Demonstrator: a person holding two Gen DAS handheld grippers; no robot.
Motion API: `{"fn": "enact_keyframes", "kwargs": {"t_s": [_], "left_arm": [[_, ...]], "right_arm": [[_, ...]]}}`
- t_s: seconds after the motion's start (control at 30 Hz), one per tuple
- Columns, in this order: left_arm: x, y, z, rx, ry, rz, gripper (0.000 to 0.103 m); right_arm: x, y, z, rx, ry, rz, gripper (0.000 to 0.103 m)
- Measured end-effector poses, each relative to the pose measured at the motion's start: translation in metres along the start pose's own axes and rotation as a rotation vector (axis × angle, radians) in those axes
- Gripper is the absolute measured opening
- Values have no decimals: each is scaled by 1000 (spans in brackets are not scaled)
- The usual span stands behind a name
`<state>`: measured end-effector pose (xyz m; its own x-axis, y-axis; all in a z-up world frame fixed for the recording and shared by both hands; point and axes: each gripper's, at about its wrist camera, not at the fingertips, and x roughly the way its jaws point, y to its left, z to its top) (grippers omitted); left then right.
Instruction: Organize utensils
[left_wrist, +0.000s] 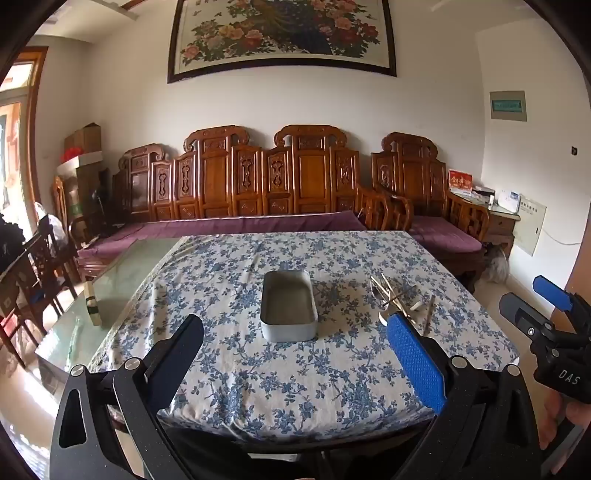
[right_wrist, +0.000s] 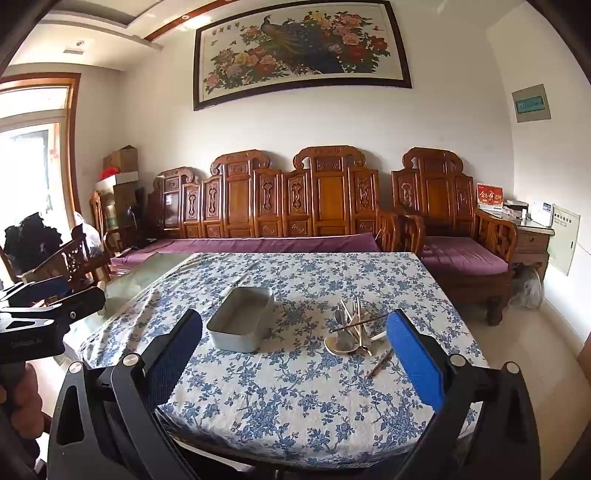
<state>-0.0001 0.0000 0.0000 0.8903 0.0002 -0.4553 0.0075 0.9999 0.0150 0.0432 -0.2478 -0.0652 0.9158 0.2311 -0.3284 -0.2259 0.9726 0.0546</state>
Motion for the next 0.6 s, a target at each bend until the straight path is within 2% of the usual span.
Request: {"fn": "enact_keyframes", "kwargs": {"t_s": [0.6], "left_arm": [[4, 1, 0, -2, -3, 2, 96]], "right_arm": [[-2, 0, 1, 3, -5, 2, 100]]}}
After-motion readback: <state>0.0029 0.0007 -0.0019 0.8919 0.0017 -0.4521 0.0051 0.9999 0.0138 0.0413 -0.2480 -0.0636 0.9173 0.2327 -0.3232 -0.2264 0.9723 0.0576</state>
